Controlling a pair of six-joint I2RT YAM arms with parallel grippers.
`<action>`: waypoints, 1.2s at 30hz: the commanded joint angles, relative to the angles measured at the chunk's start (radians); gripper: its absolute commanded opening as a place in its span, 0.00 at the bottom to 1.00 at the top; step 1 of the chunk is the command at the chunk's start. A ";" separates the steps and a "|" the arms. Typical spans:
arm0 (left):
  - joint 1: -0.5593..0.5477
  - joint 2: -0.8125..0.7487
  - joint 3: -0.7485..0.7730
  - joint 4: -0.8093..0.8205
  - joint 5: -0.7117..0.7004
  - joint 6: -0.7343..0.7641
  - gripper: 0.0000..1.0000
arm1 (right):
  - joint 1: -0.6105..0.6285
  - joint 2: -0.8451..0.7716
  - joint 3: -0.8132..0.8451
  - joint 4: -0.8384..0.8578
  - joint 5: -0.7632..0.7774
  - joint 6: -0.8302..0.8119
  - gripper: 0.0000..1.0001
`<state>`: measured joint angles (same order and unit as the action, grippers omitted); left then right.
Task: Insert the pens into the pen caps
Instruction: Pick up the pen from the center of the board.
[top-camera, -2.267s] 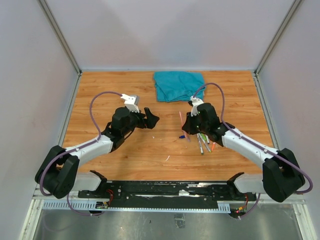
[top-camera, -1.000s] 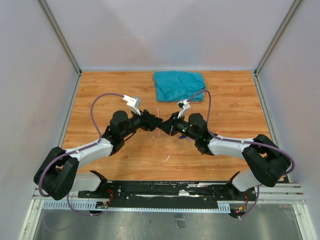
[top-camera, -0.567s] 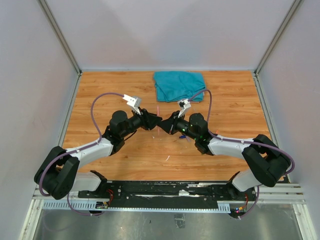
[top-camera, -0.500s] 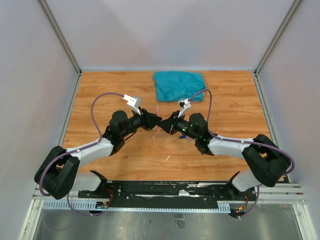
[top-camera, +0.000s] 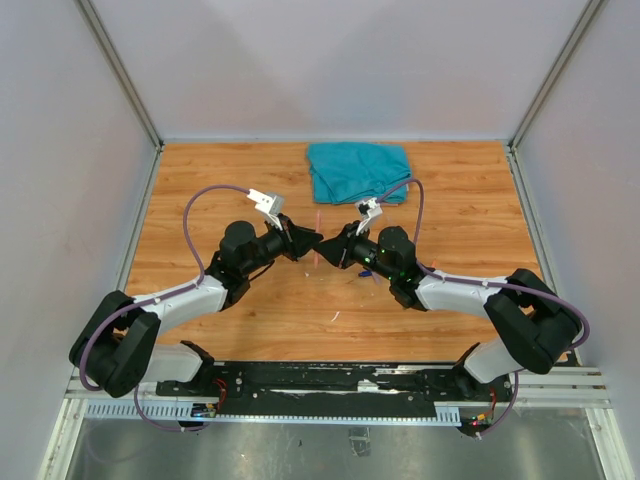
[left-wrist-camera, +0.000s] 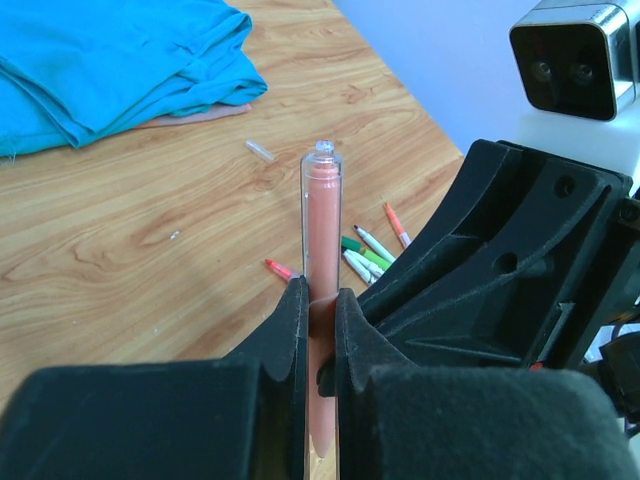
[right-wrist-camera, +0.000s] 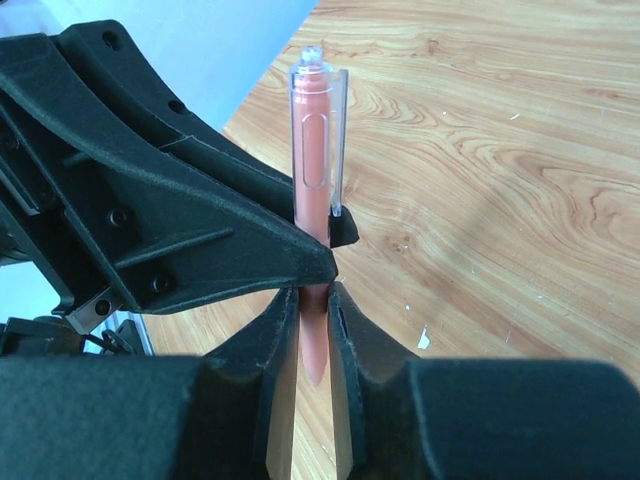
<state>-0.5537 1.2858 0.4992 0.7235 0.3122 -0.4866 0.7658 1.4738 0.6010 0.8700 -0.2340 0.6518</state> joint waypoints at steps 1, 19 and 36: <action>-0.009 0.007 0.016 -0.023 -0.007 0.029 0.01 | 0.019 -0.047 0.006 0.050 -0.001 -0.043 0.22; -0.009 0.025 0.031 -0.038 0.021 0.046 0.00 | 0.017 -0.503 -0.065 -0.455 0.159 -0.498 0.72; -0.081 0.060 0.086 -0.081 0.059 0.122 0.01 | 0.017 -0.837 -0.135 -0.491 0.104 -0.923 0.72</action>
<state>-0.6109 1.3354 0.5510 0.6376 0.3447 -0.4080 0.7662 0.6506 0.4335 0.3843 -0.0868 -0.1810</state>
